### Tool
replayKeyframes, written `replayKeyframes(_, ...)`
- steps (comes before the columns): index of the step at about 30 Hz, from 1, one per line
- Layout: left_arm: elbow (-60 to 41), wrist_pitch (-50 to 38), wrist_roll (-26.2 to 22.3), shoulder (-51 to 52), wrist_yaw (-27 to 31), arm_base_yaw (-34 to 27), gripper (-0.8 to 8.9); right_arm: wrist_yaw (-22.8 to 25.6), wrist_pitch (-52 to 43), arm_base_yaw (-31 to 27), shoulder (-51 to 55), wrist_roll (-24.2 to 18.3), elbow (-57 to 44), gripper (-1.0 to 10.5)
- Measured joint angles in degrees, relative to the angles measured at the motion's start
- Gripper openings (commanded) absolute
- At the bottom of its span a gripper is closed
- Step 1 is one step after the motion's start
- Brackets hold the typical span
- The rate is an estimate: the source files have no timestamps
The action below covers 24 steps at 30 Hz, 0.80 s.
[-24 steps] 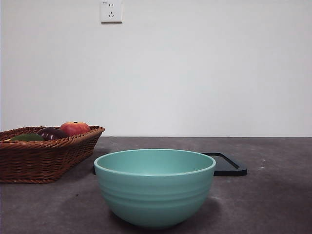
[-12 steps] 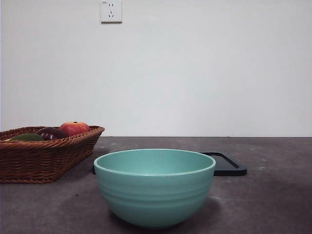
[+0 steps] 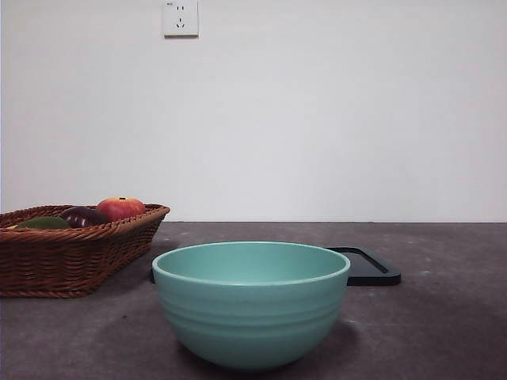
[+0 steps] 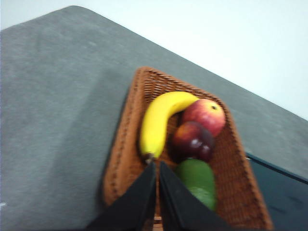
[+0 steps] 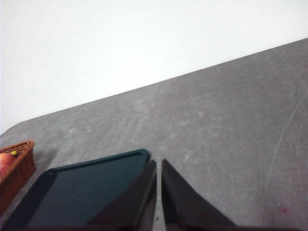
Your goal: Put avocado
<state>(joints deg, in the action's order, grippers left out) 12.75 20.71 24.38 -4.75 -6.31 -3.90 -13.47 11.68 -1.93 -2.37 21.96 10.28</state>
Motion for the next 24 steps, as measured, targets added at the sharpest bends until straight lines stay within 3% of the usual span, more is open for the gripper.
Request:
replayKeyframes(5, 6.8, 3.9, 0.1, -6.5, -5.1, 0.0, 0.10, -1.7, 4.7, 0.0, -5.6, -0.1, 7.6, 0.1)
replayKeyframes(13, 20.7, 12.0, -5.9, -21.0, -16.3, 0.0, 0.10, -15.6, 12.4, 0.0, -21.9, -3.0, 21.4, 0.1)
replayKeyframes(18, 29.0, 19.1, -11.2, -30.1, -23.9, 0.7, 0.10, -23.8, 21.0, 2.3, -33.2, -6.9, 30.5, 0.1)
replayKeyframes(24, 35.8, 28.0, -16.1, -37.7, -29.5, 4.0, 0.10, -25.6, 31.3, 8.7, -42.9, -13.2, 39.6, 0.1)
